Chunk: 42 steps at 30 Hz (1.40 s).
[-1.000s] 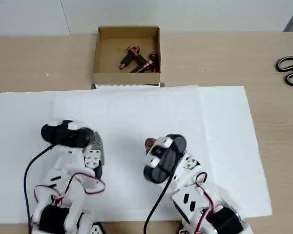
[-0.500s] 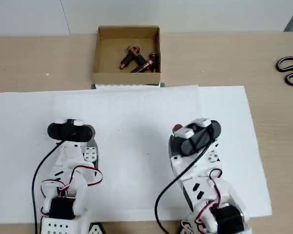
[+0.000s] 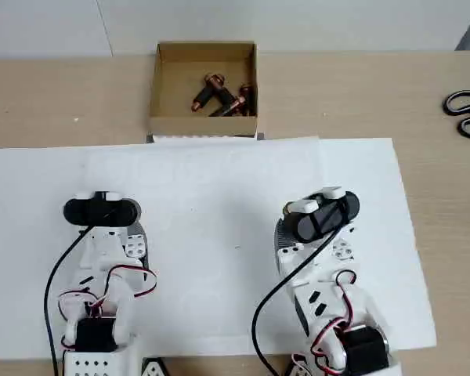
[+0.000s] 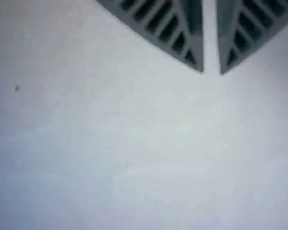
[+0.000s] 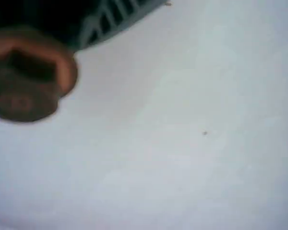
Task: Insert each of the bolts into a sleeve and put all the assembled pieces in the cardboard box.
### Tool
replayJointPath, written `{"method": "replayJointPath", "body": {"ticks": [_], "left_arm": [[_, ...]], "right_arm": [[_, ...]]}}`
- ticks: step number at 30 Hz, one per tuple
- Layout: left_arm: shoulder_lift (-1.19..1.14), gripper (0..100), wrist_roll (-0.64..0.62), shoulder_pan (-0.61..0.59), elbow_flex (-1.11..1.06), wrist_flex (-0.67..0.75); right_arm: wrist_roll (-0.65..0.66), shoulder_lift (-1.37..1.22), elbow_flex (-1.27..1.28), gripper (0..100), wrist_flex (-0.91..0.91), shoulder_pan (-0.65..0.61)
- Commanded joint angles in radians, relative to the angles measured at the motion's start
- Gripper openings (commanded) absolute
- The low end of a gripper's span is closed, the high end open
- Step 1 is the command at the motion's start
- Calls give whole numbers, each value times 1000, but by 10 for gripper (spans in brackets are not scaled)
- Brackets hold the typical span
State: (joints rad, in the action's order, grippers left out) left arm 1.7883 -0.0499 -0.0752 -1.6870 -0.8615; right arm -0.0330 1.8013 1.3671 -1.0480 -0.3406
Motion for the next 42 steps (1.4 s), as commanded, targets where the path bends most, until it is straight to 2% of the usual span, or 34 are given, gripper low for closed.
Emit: {"method": "replayJointPath", "body": {"ticks": [1, 11, 22, 29, 42], "left_arm": [[5, 6, 3, -11, 7, -6], [5, 6, 3, -11, 7, -5], [5, 6, 3, -11, 7, -5], [5, 6, 3, -11, 7, -5], [5, 6, 3, -11, 7, -5]], "right_arm": [[-14, 2, -18, 2, 10, 7], [-14, -1, -18, 2, 139, 7], [-14, -47, -87, 2, 168, 25], [-17, -397, -290, 2, 306, 88], [-18, -1196, -707, 2, 631, 79]]}}
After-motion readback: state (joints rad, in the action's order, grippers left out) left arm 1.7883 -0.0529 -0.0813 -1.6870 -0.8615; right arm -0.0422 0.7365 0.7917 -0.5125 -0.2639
